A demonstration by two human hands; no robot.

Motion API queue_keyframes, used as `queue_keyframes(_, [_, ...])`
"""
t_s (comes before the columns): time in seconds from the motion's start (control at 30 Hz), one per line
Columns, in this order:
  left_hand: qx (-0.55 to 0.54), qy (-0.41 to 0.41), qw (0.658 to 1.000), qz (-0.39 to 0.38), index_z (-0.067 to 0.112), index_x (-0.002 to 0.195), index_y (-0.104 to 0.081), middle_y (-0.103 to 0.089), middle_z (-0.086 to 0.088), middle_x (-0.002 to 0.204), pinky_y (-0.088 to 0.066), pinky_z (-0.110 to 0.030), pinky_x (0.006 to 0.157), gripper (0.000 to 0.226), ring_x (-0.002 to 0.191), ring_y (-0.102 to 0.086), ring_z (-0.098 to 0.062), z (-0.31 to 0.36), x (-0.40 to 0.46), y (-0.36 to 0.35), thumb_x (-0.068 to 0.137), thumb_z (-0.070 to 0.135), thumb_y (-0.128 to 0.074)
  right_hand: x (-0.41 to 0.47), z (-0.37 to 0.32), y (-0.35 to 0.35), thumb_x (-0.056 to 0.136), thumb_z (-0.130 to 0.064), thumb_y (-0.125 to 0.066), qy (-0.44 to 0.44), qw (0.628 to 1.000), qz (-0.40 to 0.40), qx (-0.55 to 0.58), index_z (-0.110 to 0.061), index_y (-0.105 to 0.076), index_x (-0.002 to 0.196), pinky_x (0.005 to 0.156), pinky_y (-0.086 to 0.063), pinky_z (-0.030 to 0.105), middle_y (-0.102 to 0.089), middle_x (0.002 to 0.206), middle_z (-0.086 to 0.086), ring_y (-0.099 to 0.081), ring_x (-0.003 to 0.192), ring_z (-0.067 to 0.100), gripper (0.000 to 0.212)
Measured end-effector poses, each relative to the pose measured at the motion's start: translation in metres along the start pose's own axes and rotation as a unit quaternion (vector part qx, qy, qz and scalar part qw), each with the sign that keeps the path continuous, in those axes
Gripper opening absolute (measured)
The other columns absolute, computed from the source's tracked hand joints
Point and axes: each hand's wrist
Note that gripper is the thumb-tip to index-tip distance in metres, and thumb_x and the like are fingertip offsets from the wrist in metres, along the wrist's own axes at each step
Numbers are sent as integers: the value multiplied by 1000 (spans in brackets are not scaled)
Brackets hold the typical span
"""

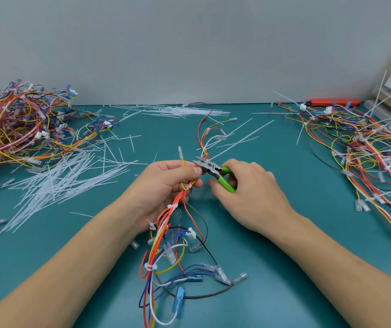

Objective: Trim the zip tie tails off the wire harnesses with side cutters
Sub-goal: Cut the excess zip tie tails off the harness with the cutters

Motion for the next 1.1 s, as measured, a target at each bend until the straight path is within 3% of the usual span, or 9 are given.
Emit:
queue_keyframes(0.1, [-5, -1, 1000, -5, 11, 87, -80, -69, -8, 72, -41, -19, 48, 9, 51, -46, -12, 0, 0, 0, 84, 15, -73, 1, -2, 2, 95, -57, -55, -25, 1000, 1, -2, -22, -40, 71, 56, -43, 37, -50, 60, -2, -51, 63, 25, 45])
queue_keyframes(0.2, [4, 0, 1000, 1, 12, 88, -81, -69, -7, 73, -41, -19, 48, 10, 52, -46, -12, 0, 0, -1, 88, 14, -71, 2, -3, 5, 97, -50, -54, -37, 999, -5, -17, -17, -41, 72, 55, -45, 37, -50, 61, 2, -52, 64, 34, 43])
queue_keyframes(0.33, [4, 3, 1000, 6, 3, 99, -77, -69, -8, 73, -41, -18, 48, 14, 54, -45, -12, 1, -2, -1, 91, 13, -69, 0, -3, 4, 96, -47, -56, -42, 999, -5, -14, -18, -42, 72, 54, -43, 36, -50, 60, 1, -51, 64, 34, 40])
queue_keyframes(0.43, [3, 5, 1000, 6, 8, 93, -78, -69, -9, 73, -42, -19, 48, 9, 53, -47, -12, 2, -3, -2, 90, 12, -70, -4, -2, 2, 94, -48, -58, -27, 1000, 6, 1, -22, -45, 73, 58, -44, 37, -52, 62, -1, -52, 68, 30, 37])
queue_keyframes(0.6, [7, 7, 1000, 9, 6, 94, -75, -70, -9, 73, -43, -19, 48, 7, 52, -48, -12, 2, -3, -3, 91, 10, -69, -1, -1, 4, 95, -49, -57, 14, 1000, 2, 9, -31, -58, 91, 79, -39, 39, -56, 76, -12, -48, 89, 21, 18])
queue_keyframes(1.0, [2, 4, 1000, 7, 8, 90, -77, -70, -10, 73, -44, -19, 48, 8, 52, -48, -12, 1, -2, -1, 90, 11, -70, -1, -1, 3, 95, -52, -54, 13, 1000, 2, 5, -35, -53, 91, 81, -38, 39, -55, 79, -14, -46, 90, 18, 18])
queue_keyframes(1.1, [1, 2, 1000, 2, 10, 90, -79, -70, -9, 74, -45, -19, 48, 8, 52, -49, -12, 1, -2, -1, 86, 14, -73, 0, -1, 3, 97, -51, -54, 3, 1000, -1, 1, -29, -51, 82, 71, -38, 39, -54, 70, -10, -50, 79, 21, 27])
Point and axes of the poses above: each hand's wrist, its own x-axis towards the middle knuckle, its own y-axis out of the back of the hand, z = x × y
